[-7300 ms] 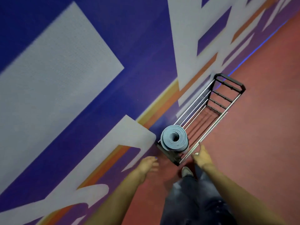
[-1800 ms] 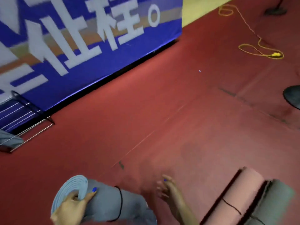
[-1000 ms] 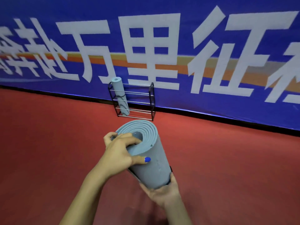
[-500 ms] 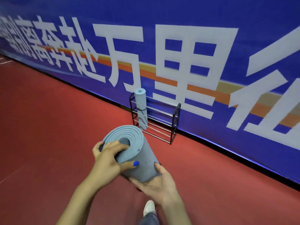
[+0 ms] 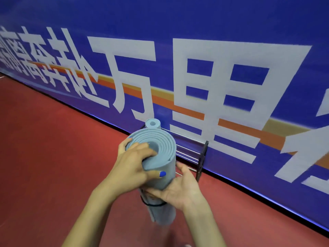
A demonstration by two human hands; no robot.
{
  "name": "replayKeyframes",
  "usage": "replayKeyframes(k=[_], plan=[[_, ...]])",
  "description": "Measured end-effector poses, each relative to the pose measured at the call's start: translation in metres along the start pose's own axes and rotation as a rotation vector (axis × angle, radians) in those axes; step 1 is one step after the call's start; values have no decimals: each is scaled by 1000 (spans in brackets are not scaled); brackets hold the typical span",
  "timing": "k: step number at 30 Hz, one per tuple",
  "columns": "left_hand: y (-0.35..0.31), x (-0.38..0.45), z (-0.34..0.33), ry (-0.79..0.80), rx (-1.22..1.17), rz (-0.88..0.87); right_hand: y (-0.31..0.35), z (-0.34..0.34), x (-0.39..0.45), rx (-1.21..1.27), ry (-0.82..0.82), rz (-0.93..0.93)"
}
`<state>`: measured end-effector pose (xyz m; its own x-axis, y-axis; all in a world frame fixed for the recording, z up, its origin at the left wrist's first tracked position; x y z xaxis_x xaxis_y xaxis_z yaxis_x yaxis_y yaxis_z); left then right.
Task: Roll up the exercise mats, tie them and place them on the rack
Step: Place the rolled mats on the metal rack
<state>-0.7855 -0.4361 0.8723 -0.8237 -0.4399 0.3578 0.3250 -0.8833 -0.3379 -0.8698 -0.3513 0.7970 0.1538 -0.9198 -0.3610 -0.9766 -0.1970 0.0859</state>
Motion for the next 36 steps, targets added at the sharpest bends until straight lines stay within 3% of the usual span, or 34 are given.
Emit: replayKeyframes(k=[7, 12, 20, 29, 36], plan=[[64, 164, 42, -145, -18, -81, 139, -82, 89, -130, 190, 11], [89, 275, 54, -203, -18, -114, 234, -135, 131, -199, 238, 100], [158, 381, 17, -134, -65, -127, 331, -134, 206, -157, 126, 58], [250, 458, -89, 175, -265, -117, 385, -79, 309, -165, -221, 94], [312, 517, -73, 152, -362, -175, 412, -106, 368, -272, -236, 150]])
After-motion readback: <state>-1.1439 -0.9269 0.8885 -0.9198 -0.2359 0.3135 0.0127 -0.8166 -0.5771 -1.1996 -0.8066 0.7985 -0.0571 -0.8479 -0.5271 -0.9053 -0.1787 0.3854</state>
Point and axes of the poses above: each hand's wrist, its own x-axis towards the middle knuckle, its own z-axis out of the back of the hand, y = z × x, the point moved 4 cm from there along x, towards the middle knuckle, and after that the axes turned 7 degrees about y, right-handed, at the moved point
